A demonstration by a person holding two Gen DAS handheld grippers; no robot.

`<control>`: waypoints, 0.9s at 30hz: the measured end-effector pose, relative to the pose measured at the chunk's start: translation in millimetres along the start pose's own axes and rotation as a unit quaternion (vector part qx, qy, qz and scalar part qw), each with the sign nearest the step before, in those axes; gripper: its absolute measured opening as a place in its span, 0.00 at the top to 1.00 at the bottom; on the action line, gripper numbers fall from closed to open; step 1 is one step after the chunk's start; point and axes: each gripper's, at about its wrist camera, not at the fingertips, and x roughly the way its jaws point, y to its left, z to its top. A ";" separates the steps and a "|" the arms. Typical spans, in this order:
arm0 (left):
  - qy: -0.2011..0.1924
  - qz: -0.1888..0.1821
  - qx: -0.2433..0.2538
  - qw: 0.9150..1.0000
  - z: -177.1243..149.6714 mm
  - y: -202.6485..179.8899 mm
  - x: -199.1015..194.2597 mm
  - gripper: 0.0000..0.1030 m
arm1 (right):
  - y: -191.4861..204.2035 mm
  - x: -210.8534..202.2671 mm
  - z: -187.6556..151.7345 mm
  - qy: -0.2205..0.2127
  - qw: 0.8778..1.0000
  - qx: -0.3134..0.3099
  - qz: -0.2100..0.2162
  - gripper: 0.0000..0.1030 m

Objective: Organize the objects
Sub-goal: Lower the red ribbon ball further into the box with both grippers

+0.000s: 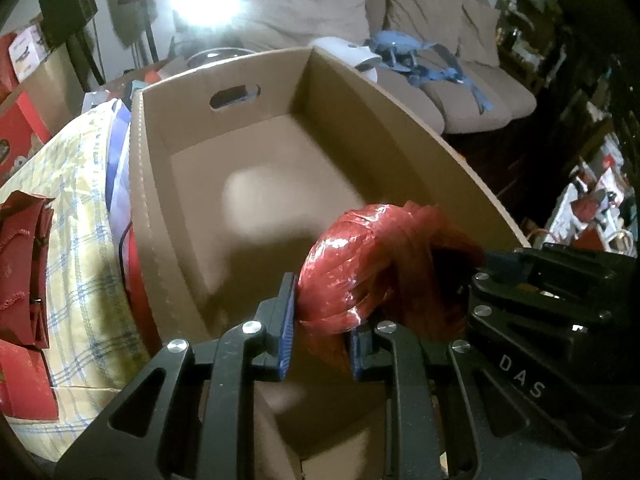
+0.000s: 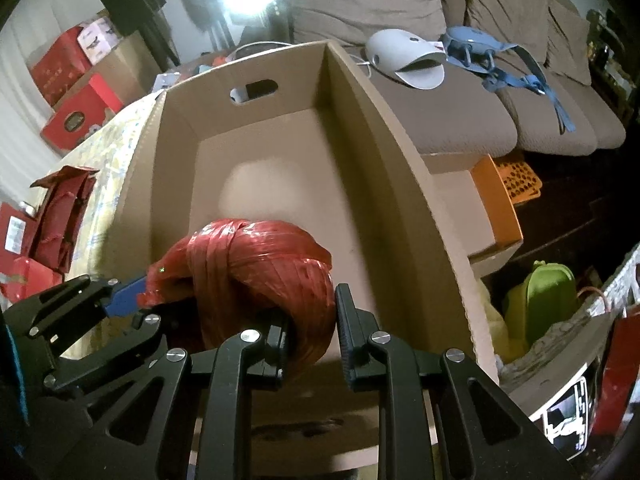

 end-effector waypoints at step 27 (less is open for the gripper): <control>0.035 -0.001 0.008 0.999 -11.2 2.6 17.8 0.82 | -2.1 17.4 -7.4 0.050 0.999 -0.010 -0.008 0.81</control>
